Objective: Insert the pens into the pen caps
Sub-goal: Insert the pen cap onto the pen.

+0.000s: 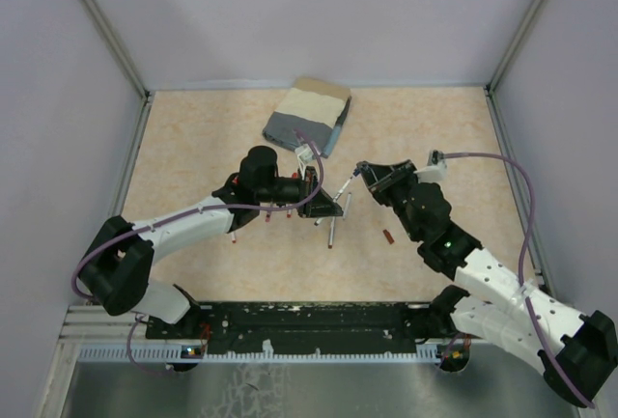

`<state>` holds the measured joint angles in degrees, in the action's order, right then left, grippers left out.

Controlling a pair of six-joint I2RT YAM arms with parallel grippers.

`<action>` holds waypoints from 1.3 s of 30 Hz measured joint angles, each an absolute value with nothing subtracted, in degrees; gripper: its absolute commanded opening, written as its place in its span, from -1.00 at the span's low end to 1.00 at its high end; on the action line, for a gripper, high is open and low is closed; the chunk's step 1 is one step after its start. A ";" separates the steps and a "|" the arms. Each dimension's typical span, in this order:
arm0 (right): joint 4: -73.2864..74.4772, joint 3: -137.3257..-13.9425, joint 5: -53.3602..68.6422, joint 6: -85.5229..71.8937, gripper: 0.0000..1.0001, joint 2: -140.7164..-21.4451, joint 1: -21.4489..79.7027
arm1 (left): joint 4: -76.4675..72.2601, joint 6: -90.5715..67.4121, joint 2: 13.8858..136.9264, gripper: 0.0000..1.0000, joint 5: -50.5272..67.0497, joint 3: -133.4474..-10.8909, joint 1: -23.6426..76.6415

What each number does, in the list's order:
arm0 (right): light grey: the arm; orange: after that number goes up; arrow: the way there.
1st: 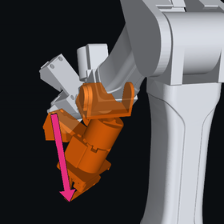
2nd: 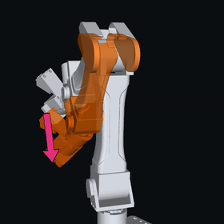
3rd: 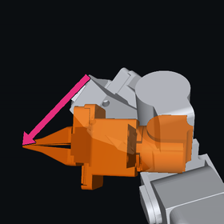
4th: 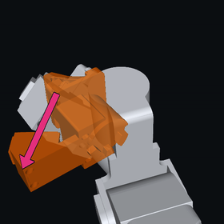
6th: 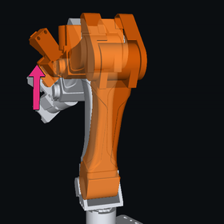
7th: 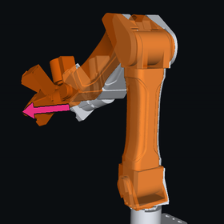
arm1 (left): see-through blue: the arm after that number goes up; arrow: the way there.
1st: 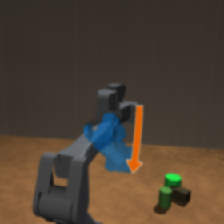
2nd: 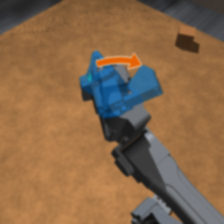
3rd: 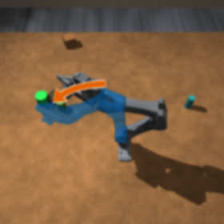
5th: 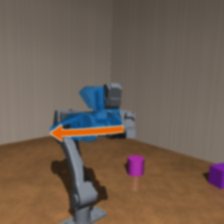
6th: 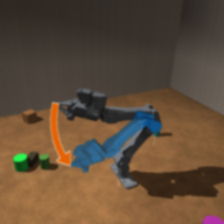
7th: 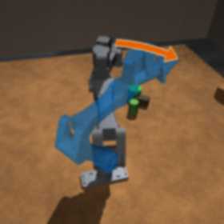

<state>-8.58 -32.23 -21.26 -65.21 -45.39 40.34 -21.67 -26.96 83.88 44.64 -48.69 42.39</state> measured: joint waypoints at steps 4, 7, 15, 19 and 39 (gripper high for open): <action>-8.58 -32.23 -20.73 -65.19 -1.00 -45.39 40.32 | -21.67 -26.96 83.90 -1.00 44.64 -48.71 42.39; -8.58 -32.23 -20.23 -65.17 -1.00 -45.39 40.32 | -21.67 -26.96 83.90 -1.00 44.64 -48.71 42.39; -8.58 -32.23 -18.81 -65.06 -1.00 -45.41 40.32 | -21.67 -26.98 84.05 -1.00 44.64 -48.71 42.39; -8.58 -32.23 -18.04 -64.77 -1.00 -45.45 40.32 | -21.67 -26.98 84.05 -1.00 44.64 -48.71 42.39; -10.31 -30.30 -13.39 -63.51 -1.00 -45.80 39.97 | -22.00 -28.21 84.12 -1.00 43.64 -48.71 42.52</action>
